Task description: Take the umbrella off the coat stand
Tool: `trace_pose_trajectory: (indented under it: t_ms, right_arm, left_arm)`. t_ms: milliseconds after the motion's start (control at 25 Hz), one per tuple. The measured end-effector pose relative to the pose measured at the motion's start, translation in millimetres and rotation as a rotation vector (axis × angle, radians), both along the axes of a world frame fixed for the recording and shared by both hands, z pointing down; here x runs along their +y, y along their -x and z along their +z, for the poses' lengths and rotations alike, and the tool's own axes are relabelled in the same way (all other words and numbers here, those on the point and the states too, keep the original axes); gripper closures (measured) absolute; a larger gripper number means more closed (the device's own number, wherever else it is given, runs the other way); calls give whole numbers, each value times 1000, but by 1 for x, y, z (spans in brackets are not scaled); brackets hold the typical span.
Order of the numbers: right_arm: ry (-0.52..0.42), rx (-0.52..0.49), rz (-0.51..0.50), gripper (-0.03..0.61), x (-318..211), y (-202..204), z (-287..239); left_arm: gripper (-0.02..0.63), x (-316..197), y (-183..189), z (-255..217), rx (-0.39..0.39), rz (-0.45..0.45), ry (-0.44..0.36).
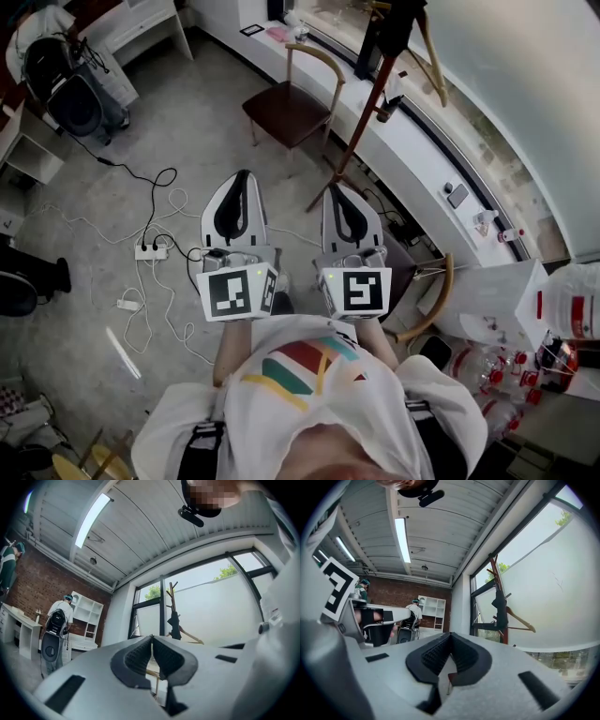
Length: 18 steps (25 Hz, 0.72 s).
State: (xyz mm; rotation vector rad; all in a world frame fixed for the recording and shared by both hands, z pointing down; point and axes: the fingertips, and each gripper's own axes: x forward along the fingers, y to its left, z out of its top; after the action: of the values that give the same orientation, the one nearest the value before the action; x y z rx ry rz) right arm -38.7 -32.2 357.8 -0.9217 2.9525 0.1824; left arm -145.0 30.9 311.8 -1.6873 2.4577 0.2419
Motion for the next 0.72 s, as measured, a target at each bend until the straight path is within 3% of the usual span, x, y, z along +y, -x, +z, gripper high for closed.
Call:
trace_pose_trajectory:
  t_ms: [320,720]
  right_arm:
    - [18,-5,134,578,-45,63,-2]
    - [15,26,211,578,-78,69,1]
  left_arm:
    - [601,-50,68,0,-5,119,18]
    - [601,-92,69,21,63,237,48]
